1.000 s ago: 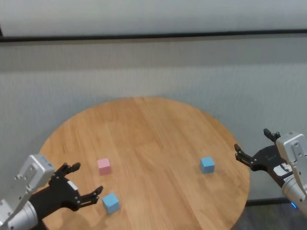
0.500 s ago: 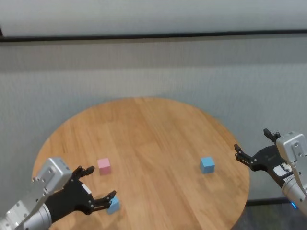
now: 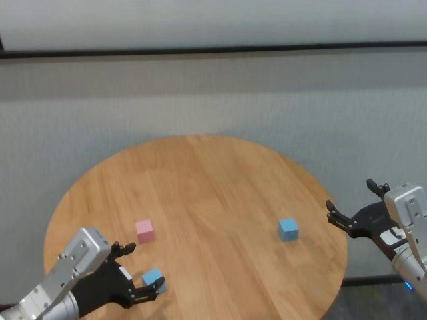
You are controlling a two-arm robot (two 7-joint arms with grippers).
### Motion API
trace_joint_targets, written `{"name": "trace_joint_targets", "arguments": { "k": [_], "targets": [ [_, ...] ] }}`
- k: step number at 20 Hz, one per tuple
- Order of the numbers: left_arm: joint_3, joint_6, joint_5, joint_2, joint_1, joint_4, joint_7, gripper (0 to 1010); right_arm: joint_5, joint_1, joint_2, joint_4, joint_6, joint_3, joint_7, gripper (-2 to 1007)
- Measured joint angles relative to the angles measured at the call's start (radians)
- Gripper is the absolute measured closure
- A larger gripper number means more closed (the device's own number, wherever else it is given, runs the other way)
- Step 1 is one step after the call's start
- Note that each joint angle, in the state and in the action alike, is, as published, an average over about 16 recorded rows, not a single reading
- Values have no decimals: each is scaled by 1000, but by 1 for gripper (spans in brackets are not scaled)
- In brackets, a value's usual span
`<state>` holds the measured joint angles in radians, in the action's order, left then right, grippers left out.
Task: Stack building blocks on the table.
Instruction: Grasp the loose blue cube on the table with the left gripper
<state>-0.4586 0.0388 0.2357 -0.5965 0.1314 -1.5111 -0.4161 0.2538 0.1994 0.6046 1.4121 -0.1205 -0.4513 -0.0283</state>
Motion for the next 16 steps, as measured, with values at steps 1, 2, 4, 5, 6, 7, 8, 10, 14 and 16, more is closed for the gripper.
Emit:
{"name": "trace_joint_targets", "arguments": {
  "k": [1,2,4,5,6,7,8,10,14,16],
  "targets": [
    [0,-1,-2,3,1,5,-2,11,0,0,0,0,0,0,0,0],
    [0,-2,-4,6,2,9,-5,11,0,0,0,0,0,0,0,0],
    [1,-3,-8,11,4,19,-10,11,0,0,0,0,0,0,0,0],
    [2,-3,-9,14,5,23,-12,11,0,0,0,0,0,0,0,0],
    [3,-3,-11,16,6,28,-15,11,0,0,0,0,0,0,0,0],
    [4,-3,-12,19,7,32,-18,11,0,0,0,0,0,0,0,0],
    [5,-2,-13,21,8,36,-21,11,0,0,0,0,0,0,0,0],
    [6,-1,-16,26,9,43,-28,11,0,0,0,0,0,0,0,0],
    [9,2,-20,33,11,55,-44,11,0,0,0,0,0,0,0,0],
    [10,3,-23,37,13,61,-52,11,0,0,0,0,0,0,0,0]
  ]
}}
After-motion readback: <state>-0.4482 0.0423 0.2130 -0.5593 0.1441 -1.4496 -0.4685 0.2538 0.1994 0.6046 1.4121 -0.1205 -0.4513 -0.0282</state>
